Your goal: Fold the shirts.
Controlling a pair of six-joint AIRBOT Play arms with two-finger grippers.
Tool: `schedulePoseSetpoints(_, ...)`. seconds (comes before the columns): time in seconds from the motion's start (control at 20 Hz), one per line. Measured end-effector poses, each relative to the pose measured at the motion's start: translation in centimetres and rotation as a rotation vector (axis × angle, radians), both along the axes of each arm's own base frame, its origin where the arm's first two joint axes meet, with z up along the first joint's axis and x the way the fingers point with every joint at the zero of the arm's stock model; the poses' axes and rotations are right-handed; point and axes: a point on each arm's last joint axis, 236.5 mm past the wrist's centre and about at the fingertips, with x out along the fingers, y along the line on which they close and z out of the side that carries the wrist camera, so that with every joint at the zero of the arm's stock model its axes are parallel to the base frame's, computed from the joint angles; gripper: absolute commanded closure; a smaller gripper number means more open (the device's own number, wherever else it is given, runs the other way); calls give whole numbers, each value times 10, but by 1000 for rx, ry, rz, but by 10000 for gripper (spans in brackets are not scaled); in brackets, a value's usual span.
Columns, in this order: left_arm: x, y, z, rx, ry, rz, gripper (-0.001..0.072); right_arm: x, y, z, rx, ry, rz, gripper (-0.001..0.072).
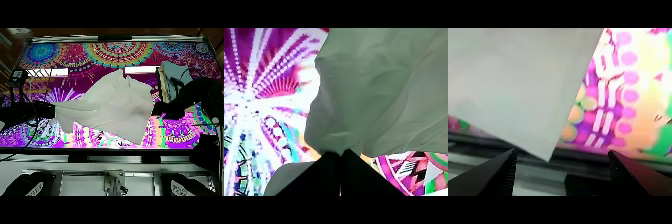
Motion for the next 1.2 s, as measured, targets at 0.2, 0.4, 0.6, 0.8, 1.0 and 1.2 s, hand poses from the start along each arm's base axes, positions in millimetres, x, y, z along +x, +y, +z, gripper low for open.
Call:
schedulePoseSetpoints(0.2,0,0,1,1,-4,-2,675,-67,21,-53,77,171,-86,27)
schedulePoseSetpoints(0.4,0,0,1,0,-5,-2,675,-73,42,-75,104,153,-161,34)
schedulePoseSetpoints(0.6,1,0,1,0,-6,-2,674,-69,63,-88,129,147,-201,34)
schedulePoseSetpoints(0.8,1,0,1,-1,-8,-2,675,-72,90,-100,165,184,-212,340)
schedulePoseSetpoints(1.0,1,0,3,7,-13,-11,675,-48,99,-99,173,111,-214,630)
schedulePoseSetpoints(1.2,8,1,31,18,-82,-21,675,1,104,-39,179,-108,-101,631)
